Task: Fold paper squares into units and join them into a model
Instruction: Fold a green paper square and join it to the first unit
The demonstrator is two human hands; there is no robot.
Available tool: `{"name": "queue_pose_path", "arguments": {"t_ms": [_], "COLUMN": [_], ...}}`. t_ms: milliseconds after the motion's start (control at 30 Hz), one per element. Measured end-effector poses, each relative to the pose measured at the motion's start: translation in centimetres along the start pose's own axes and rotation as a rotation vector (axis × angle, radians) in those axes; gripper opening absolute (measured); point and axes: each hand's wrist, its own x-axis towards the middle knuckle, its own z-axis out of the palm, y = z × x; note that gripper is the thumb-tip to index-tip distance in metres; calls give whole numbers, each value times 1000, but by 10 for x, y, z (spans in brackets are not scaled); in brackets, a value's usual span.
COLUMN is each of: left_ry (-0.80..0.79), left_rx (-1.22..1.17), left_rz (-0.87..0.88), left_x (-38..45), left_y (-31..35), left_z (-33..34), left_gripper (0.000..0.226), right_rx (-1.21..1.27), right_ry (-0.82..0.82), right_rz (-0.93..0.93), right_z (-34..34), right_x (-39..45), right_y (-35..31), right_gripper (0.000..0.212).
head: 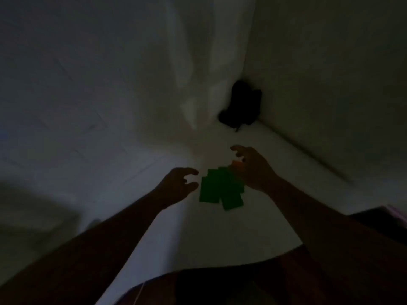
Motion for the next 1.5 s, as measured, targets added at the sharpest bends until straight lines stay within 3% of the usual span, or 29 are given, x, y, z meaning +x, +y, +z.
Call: {"name": "queue_pose_path", "arguments": {"t_ms": [100, 200, 300, 467, 600, 800, 933, 1067, 1233, 1400, 1500], "left_ry": [20, 39, 118, 191, 296, 373, 397, 355, 409, 369, 362], "left_rx": [181, 293, 462, 573, 658, 679, 647, 590, 385, 121, -149], "left_rz": [30, 27, 43, 70, 174, 294, 306, 276, 443, 456, 500], "left_x": [33, 67, 98, 120, 121, 117, 115, 114, 105, 92, 85], "left_y": [-29, -69, -96, -111, -121, -127, -124, -120, -122, -120, -112], "left_z": [25, 57, 80, 96, 104, 112, 115, 114, 115, 119, 117], "left_gripper": [50, 61, 72, 106, 102, 96, 84, 69, 39, 53, 65], "right_rx": [-179, -364, -561, -592, -622, -578, -529, -462, -443, -322, -72], "right_ry": [-91, -174, -116, -66, -6, 86, 87, 126, 166, 202, 177], "right_rz": [-44, -68, -258, -336, -381, -470, -498, -458, -457, -560, -563], "right_z": [26, 62, 93, 127, 136, 144, 147, 149, 150, 152, 155], "right_x": [30, 52, 76, 93, 91, 92, 85, 82, 78, 74, 72], "right_y": [39, 82, 121, 147, 158, 161, 165, 164, 161, 150, 142], "right_gripper": [79, 77, 75, 83, 91, 78, 65, 64, 71, 61, 57]}}
